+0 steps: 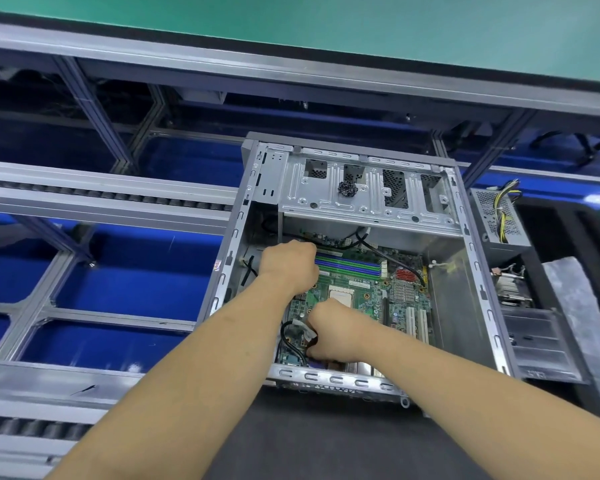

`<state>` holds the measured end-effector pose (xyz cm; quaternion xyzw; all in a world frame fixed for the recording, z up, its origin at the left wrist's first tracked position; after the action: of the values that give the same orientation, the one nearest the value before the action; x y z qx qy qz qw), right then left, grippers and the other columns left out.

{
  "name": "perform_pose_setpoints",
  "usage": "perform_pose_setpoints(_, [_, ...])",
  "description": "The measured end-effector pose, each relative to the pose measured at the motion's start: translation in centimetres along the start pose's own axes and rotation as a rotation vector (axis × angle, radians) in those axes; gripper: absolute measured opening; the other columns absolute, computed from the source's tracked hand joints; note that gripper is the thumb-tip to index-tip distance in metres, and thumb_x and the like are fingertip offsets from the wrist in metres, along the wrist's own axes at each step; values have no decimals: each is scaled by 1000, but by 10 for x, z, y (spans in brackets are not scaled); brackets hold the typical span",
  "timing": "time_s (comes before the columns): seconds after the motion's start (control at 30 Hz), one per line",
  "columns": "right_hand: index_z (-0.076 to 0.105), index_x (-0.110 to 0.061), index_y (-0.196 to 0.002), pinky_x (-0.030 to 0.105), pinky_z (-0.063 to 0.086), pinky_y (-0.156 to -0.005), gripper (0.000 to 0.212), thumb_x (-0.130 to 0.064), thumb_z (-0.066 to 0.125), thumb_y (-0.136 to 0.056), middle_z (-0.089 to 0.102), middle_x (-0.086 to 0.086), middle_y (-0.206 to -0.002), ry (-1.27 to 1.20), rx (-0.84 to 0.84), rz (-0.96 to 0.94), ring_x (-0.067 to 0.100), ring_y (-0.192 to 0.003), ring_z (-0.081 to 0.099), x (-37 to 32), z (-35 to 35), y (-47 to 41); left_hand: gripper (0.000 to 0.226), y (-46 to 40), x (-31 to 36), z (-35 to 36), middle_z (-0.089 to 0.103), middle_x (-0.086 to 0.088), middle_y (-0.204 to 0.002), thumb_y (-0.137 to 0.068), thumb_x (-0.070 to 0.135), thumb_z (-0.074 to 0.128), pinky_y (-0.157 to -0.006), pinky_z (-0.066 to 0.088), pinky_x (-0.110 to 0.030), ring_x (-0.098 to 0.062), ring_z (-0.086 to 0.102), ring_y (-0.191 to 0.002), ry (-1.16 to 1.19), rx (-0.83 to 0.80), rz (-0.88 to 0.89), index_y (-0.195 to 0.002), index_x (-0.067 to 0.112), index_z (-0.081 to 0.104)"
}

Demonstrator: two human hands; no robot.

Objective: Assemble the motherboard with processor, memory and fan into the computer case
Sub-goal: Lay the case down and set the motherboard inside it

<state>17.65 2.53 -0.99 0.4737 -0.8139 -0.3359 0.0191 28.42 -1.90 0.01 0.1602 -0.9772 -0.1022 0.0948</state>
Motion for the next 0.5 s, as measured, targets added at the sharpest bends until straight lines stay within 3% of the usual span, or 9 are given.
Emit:
perform_pose_setpoints(0.1, [35, -11, -56, 29, 22, -44, 46, -15, 71, -84, 34, 6, -55, 24, 7, -16, 18, -48, 29, -3, -2, 1, 7, 0, 1, 0, 49, -3, -86, -94, 21, 44, -67, 41, -34, -29, 52, -75, -4, -5, 4, -88, 18, 44])
perform_pose_setpoints(0.5, [34, -11, -55, 27, 26, -44, 47, -10, 75, -78, 33, 5, -54, 0, 30, 28, 18, -49, 31, -10, -2, -3, 4, 0, 3, 1, 47, -2, -87, -93, 21, 44, -64, 36, -34, -27, 51, -76, -11, -35, -3, -90, 18, 44])
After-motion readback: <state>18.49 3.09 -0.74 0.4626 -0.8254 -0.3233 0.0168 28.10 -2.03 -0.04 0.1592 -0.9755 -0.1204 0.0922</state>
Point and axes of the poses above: each hand's wrist, its own y-axis away from the middle knuckle, its own z-axis out of the palm, x = y × z, the point moved 7 cm from there along -y, towards the middle knuckle
